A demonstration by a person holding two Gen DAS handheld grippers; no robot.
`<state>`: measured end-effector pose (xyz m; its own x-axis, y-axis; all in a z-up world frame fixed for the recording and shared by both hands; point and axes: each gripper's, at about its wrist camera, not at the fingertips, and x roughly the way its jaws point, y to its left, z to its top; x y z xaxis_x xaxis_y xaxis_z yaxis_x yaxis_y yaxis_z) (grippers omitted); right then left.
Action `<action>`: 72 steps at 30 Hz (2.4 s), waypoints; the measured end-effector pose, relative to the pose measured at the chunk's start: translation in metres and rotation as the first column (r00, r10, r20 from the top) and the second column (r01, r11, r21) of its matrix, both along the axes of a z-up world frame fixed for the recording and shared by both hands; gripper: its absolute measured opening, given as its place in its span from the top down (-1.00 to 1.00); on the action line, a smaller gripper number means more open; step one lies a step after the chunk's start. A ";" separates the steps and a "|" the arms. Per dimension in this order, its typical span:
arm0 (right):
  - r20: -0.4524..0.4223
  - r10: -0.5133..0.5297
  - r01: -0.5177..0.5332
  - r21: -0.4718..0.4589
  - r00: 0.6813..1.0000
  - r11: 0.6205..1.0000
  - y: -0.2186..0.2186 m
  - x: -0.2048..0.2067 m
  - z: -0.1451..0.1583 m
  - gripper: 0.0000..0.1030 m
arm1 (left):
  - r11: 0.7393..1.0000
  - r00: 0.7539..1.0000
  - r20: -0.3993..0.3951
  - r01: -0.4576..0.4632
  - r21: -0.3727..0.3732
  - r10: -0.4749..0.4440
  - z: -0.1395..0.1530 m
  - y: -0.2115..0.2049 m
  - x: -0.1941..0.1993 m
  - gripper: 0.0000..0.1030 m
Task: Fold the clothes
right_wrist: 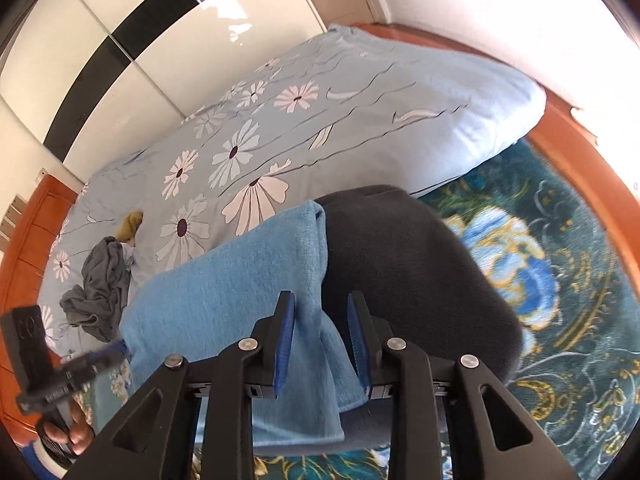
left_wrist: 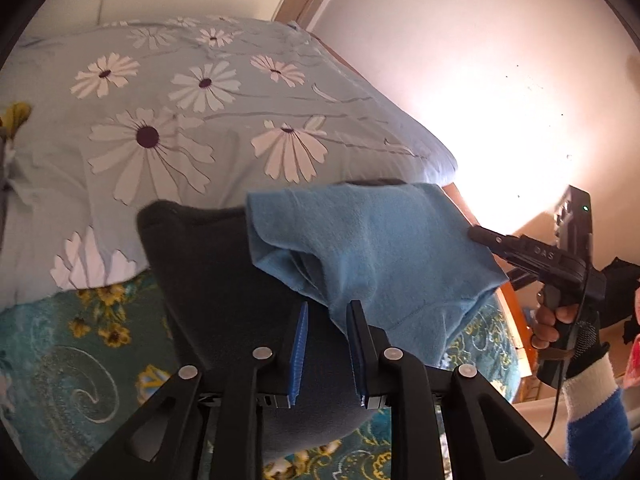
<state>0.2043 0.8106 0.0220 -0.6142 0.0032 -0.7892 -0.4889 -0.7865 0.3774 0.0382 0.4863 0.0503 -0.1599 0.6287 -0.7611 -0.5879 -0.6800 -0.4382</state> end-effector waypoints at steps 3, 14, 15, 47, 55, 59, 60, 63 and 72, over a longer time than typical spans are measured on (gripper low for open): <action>-0.007 0.017 -0.016 0.070 1.000 0.997 -0.017 0.009 0.015 0.46 | 1.000 0.999 -0.043 -0.003 0.005 0.003 0.014 0.008 -0.010 0.30; -0.002 0.101 -0.099 0.153 0.995 0.983 -0.055 0.014 0.000 0.46 | 0.995 0.995 -0.074 0.063 -0.081 -0.069 -0.007 0.062 -0.030 0.22; 0.001 0.084 -0.084 0.135 0.996 0.987 -0.050 0.017 -0.007 0.46 | 0.995 0.996 -0.066 0.060 -0.083 -0.066 -0.013 0.062 -0.032 0.22; -0.099 -0.078 0.093 0.160 0.992 0.983 -0.111 0.072 -0.018 0.04 | 0.994 0.986 -0.124 0.107 -0.021 -0.108 -0.003 0.036 0.057 -0.44; -0.056 -0.097 0.105 0.160 0.994 0.981 -0.130 0.081 -0.049 0.02 | 0.993 0.992 -0.068 0.100 -0.060 -0.104 -0.036 0.026 0.084 -0.69; -0.044 -0.103 0.109 0.162 0.994 0.981 -0.138 0.086 -0.060 0.01 | 0.997 0.996 -0.061 0.069 -0.037 -0.071 -0.049 0.017 0.092 -1.00; -0.040 -0.102 0.107 0.165 0.994 0.981 -0.139 0.086 -0.062 -0.08 | 0.997 0.995 -0.079 0.066 -0.035 -0.068 -0.049 0.016 0.094 -1.00; -0.047 -0.103 0.109 0.156 0.994 0.982 -0.141 0.086 -0.066 -0.28 | 0.998 0.990 -0.129 0.059 -0.030 -0.062 -0.047 0.015 0.101 -1.00; -0.065 -0.082 0.092 0.184 0.995 0.979 -0.148 0.082 -0.068 -0.57 | 0.996 0.989 -0.120 0.089 0.014 -0.087 -0.043 0.012 0.108 -1.00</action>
